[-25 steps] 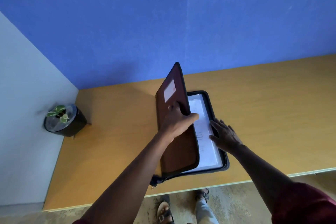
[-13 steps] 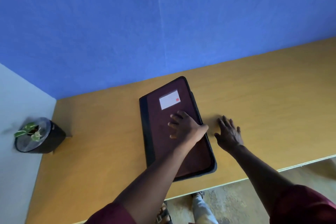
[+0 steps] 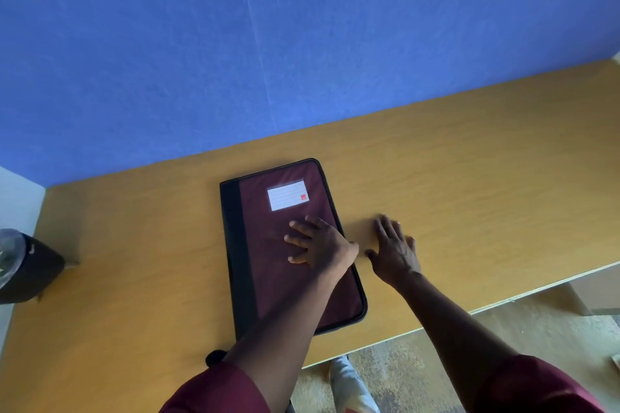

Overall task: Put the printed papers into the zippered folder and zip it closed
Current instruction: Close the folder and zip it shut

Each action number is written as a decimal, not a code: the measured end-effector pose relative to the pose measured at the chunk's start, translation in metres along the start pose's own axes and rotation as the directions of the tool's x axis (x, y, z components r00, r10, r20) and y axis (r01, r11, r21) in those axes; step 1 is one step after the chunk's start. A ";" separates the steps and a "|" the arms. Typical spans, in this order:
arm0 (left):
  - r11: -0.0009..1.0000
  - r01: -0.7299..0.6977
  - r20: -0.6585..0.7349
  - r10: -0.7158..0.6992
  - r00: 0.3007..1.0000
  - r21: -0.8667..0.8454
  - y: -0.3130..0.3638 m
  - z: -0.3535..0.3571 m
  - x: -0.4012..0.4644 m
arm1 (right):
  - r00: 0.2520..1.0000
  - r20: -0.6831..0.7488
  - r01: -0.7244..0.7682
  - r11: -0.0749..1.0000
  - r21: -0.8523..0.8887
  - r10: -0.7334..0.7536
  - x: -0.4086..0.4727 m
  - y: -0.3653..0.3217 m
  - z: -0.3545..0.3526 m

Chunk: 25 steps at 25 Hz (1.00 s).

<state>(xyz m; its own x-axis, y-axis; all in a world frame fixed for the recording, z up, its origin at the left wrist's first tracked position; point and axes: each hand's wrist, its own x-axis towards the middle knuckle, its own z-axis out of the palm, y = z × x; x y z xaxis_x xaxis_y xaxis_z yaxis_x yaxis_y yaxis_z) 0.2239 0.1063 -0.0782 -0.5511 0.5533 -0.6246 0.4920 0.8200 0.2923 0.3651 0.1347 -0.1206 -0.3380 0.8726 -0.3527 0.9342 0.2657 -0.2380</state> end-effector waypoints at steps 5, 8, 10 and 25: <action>0.999 0.003 0.003 -0.003 1.000 0.034 -0.001 0.010 0.004 | 0.999 0.031 -0.038 0.999 0.021 0.037 -0.001 -0.003 0.003; 0.999 0.007 0.011 -0.008 1.000 0.051 -0.001 0.015 0.005 | 0.997 0.048 -0.054 0.998 0.029 0.052 -0.003 -0.007 0.004; 0.998 0.011 0.010 -0.012 1.000 0.064 0.000 0.016 0.005 | 0.996 0.057 -0.071 0.997 0.040 0.069 -0.005 -0.010 0.005; 0.828 -0.449 -0.050 0.491 0.870 0.337 -0.108 0.005 -0.014 | 0.992 0.082 -0.103 0.990 0.101 0.095 -0.030 -0.050 0.021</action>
<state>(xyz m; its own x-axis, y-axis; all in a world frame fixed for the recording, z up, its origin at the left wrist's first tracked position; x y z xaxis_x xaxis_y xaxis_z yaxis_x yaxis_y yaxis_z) 0.1822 0.0089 -0.1050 -0.2708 0.8913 -0.3636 0.8817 0.3812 0.2780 0.3262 0.0870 -0.1177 -0.2562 0.8574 -0.4463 0.9478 0.1321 -0.2903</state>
